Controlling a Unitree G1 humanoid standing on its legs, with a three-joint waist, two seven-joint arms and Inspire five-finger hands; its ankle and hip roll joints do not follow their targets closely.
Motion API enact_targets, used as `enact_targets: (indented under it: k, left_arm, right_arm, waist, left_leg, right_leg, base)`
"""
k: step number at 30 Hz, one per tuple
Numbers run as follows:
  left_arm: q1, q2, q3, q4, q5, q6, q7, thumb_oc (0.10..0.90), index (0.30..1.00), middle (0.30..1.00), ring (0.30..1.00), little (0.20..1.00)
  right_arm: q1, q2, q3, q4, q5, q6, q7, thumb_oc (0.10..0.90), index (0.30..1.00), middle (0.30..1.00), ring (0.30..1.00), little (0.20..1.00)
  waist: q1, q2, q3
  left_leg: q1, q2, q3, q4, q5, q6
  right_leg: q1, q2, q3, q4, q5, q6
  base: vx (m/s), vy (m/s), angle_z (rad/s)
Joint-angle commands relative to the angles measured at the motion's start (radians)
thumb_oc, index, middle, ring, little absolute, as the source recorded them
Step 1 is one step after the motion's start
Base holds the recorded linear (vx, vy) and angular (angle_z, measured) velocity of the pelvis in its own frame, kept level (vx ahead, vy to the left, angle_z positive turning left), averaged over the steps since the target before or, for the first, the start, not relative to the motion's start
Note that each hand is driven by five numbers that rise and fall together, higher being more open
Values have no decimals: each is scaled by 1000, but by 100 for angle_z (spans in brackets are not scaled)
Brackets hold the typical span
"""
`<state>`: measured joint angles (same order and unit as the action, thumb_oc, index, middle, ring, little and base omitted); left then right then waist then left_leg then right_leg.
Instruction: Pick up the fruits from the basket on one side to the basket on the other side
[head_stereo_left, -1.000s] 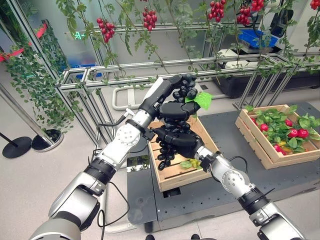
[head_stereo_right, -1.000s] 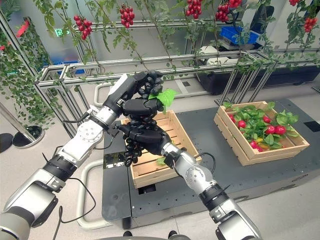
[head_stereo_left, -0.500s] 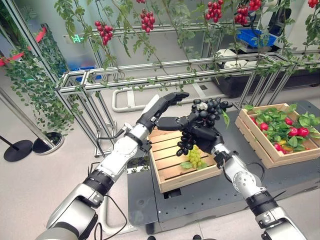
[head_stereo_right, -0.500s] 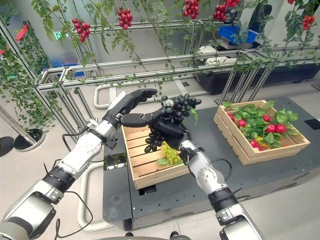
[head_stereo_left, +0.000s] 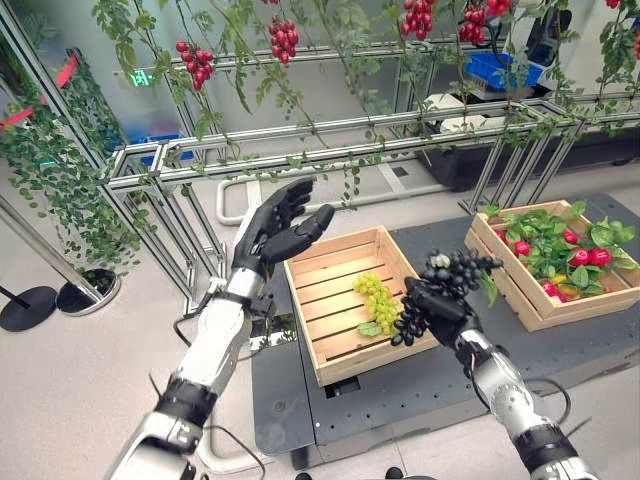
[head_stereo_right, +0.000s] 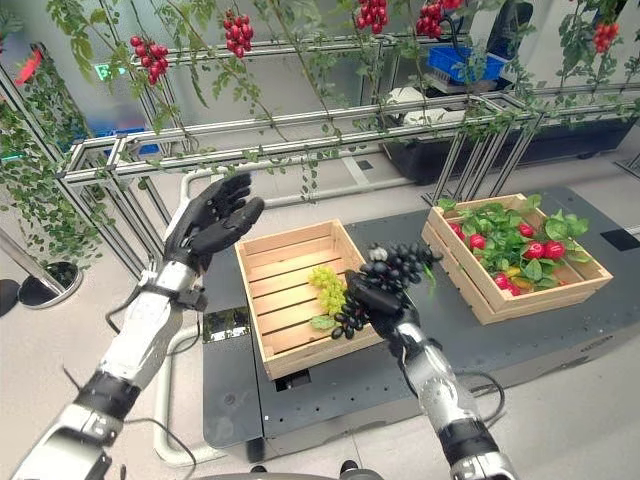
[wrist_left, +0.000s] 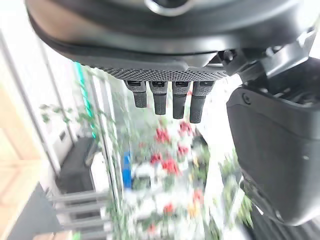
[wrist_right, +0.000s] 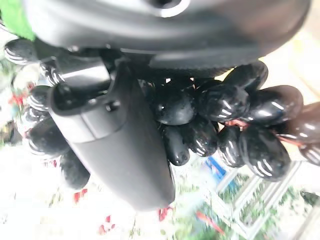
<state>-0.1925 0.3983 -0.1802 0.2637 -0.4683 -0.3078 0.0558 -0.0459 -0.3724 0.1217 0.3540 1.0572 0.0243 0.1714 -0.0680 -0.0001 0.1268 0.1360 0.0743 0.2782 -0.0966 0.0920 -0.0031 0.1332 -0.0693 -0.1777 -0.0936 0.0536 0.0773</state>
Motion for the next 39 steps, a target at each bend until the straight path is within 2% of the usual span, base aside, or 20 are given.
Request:
enact_targets:
  k: [1, 3, 6, 8, 9, 10, 11, 14, 17, 19, 22, 23, 26, 27, 29, 30, 33, 34, 37, 39]
  left_arm:
    - [-41, 2, 39, -4, 23, -78, 32, 800, 900, 900, 900, 900]
    - [6, -1, 45, -20, 51, -86, 30, 800, 900, 900, 900, 900]
    - [47, -1, 37, -65, 99, -125, 37, 800, 900, 900, 900, 900]
    - [17, 13, 44, -47, 72, -166, 51, 800, 900, 900, 900, 900]
    - [15, 15, 46, -45, 68, -166, 51, 800, 900, 900, 900, 900]
    - [12, 23, 59, -33, 61, -185, 53, 800, 900, 900, 900, 900]
    - [18, 28, 83, -9, 47, -212, 58, 800, 900, 900, 900, 900]
    - [-37, 34, 71, 53, 51, -215, 82, 800, 900, 900, 900, 900]
    - [-59, 41, 59, 52, 57, -221, 90, 800, 900, 900, 900, 900]
    - [-43, 46, 69, 24, 57, -240, 80, 800, 900, 900, 900, 900]
    - [-39, 53, 72, 18, 50, -245, 79, 800, 900, 900, 900, 900]
    - [-53, 56, 69, 39, 49, -242, 81, 800, 900, 900, 900, 900]
    - [-60, 65, 61, 30, 70, -224, 97, 800, 900, 900, 900, 900]
    - [-49, 82, 62, -3, 113, -206, 113, 800, 900, 900, 900, 900]
    - [-48, 96, 60, -16, 129, -203, 119, 800, 900, 900, 900, 900]
    - [-52, 118, 61, -29, 137, -205, 118, 800, 900, 900, 900, 900]
    - [-53, 132, 68, -45, 150, -206, 134, 800, 900, 900, 900, 900]
    - [-41, 120, 82, -46, 154, -199, 148, 800, 900, 900, 900, 900]
    - [-24, 107, 95, -37, 156, -191, 161, 800, 900, 900, 900, 900]
    - [-5, 97, 105, -46, 140, -160, 169, 800, 900, 900, 900, 900]
  right_arm:
    - [-108, 35, -123, -186, 3, -192, 88, 400, 300, 300, 300, 300]
    - [-88, 44, -121, -209, -4, -202, 94, 400, 300, 300, 300, 300]
    - [-83, 27, -111, -253, -13, -244, 62, 400, 300, 300, 300, 300]
    - [-149, -16, -104, -229, 0, -267, 55, 400, 300, 300, 300, 300]
    - [-155, -20, -103, -228, 3, -268, 55, 400, 300, 300, 300, 300]
    - [-162, -32, -102, -225, 13, -269, 65, 400, 300, 300, 300, 300]
    - [-156, -39, -106, -212, 29, -265, 109, 400, 300, 300, 300, 300]
    - [-181, -9, -102, -188, 9, -279, 90, 400, 300, 300, 300, 300]
    - [-190, 4, -101, -204, 11, -287, 42, 400, 300, 300, 300, 300]
    - [-179, 19, -108, -218, -16, -302, 40, 400, 300, 300, 300, 300]
    - [-167, 23, -109, -233, -20, -308, 36, 400, 300, 300, 300, 300]
    - [-146, 35, -113, -237, -7, -319, 44, 400, 300, 300, 300, 300]
    - [-127, 50, -113, -251, 2, -320, 53, 400, 300, 300, 300, 300]
    - [-128, 52, -107, -264, 20, -315, 56, 400, 300, 300, 300, 300]
    - [-140, 52, -101, -274, 20, -321, 49, 400, 300, 300, 300, 300]
    - [-158, 44, -92, -281, 18, -336, 39, 400, 300, 300, 300, 300]
    - [-177, 40, -83, -287, 4, -349, 36, 400, 300, 300, 300, 300]
    - [-171, 47, -73, -294, -11, -345, 41, 400, 300, 300, 300, 300]
    - [-164, 51, -61, -291, -39, -338, 40, 400, 300, 300, 300, 300]
    - [-155, 53, -52, -286, -60, -334, 32, 400, 300, 300, 300, 300]
  waist:
    - [24, -31, -16]
    - [31, -33, -15]
    - [49, -44, -8]
    - [59, -65, 17]
    - [59, -68, 17]
    - [57, -71, 21]
    - [63, -58, 35]
    - [39, -23, 38]
    - [35, -12, 40]
    - [33, -6, 46]
    - [27, 2, 52]
    - [19, 4, 63]
    - [17, 13, 73]
    - [21, 27, 81]
    - [25, 37, 78]
    - [32, 56, 68]
    - [51, 59, 47]
    - [66, 50, 32]
    - [82, 30, 14]
    - [105, 5, 1]
  left_leg:
    - [90, 33, -38, 40, -179, -24]
    - [92, 39, -55, 9, -159, -30]
    - [9, 51, -115, 9, -105, -72]
    - [-30, 27, -113, 225, -168, -57]
    - [-36, 25, -111, 258, -175, -54]
    - [-57, 24, -113, 389, -195, -46]
    - [-68, -33, -187, 442, -247, -23]
    - [24, -58, -179, 230, -296, 4]
    - [40, -95, -231, 177, -305, 22]
    - [39, -126, -230, 192, -335, 46]
    - [37, -140, -207, 212, -354, 55]
    - [24, -151, -157, 241, -363, 60]
    - [35, -147, -111, 214, -341, 56]
    - [54, -130, -81, 161, -309, 57]
    - [58, -120, -72, 122, -282, 57]
    - [65, -109, -77, 81, -263, 59]
    - [48, -111, -84, 60, -252, 70]
    - [29, -117, -75, 75, -256, 76]
    - [6, -121, -45, 118, -273, 83]
    - [-18, -101, 22, 191, -294, 74]
  right_leg:
    - [57, -24, -53, 44, -105, -12]
    - [65, -15, -61, 34, -108, -18]
    - [59, 0, -61, 6, -100, -22]
    - [36, -23, -49, 6, -83, -31]
    - [32, -26, -47, 6, -80, -33]
    - [23, -29, -34, 6, -72, -43]
    - [4, -23, -7, 32, -64, -46]
    - [-46, -24, 18, 57, -48, -9]
    - [-93, -39, 58, 29, 11, 30]
    - [-145, -68, 84, 6, 68, 63]
    - [-174, -86, 86, 6, 85, 70]
    - [-193, -107, 63, 6, 96, 80]
    - [-207, -120, 7, 6, 112, 88]
    - [-209, -126, -45, 132, 120, 86]
    - [-221, -125, -56, 235, 92, 77]
    - [-210, -127, -71, 388, 18, 60]
    - [-168, -131, -88, 508, -69, 24]
    - [-125, -139, -108, 523, -108, 13]
    - [-68, -147, -137, 511, -122, 15]
    - [19, -146, -213, 371, -139, 10]
  base:
    - [-3, -225, 3]
    - [-35, -199, 12]
    - [-212, -116, 36]
    - [-321, 8, 37]
    - [-228, 87, 9]
    - [-329, 234, -3]
    - [-405, 332, -14]
    - [-327, 316, -34]
    - [-319, 244, 11]
    - [-442, 318, -8]
    - [-368, 297, -19]
    - [-423, 317, -22]
    - [-301, 191, -29]
    - [-294, 143, -49]
    - [-280, 107, -67]
    - [-292, 94, -73]
    - [-172, -7, -38]
    - [-133, -68, -35]
    - [-65, -143, -48]
    - [-84, -267, -58]
